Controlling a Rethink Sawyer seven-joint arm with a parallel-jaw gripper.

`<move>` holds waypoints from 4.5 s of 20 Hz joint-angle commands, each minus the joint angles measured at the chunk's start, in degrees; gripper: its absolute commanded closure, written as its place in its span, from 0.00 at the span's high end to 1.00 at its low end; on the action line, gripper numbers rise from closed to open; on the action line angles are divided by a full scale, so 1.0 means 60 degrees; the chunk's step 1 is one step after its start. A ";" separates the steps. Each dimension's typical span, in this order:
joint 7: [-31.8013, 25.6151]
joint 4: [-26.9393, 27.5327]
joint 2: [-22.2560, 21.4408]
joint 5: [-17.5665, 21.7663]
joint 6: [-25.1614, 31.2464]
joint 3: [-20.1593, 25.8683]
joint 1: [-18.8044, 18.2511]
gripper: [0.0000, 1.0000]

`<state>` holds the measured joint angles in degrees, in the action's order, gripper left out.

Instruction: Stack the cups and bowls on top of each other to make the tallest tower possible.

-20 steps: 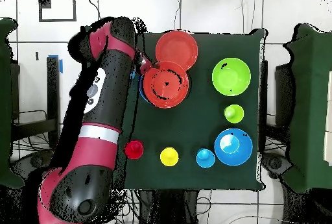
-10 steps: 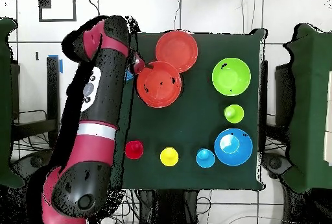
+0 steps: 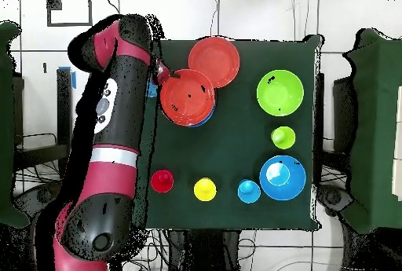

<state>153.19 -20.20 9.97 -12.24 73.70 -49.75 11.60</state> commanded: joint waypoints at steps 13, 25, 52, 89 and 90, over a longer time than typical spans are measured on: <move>0.1061 -0.0623 -0.0094 0.0398 -0.1042 0.0220 -0.0304 0.00; 0.1489 -0.0918 0.0200 0.0483 -0.1779 -0.0006 -0.0154 0.00; 0.1517 -0.1304 0.0501 0.0071 -0.2052 0.0091 0.0060 0.00; 0.2630 -0.1715 0.0743 -0.0764 -0.2091 0.0200 0.0671 0.00; 0.2625 -0.1750 0.0757 -0.0719 -0.2174 0.0190 0.0672 0.00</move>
<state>155.15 -26.29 13.94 -15.89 64.72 -53.15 15.64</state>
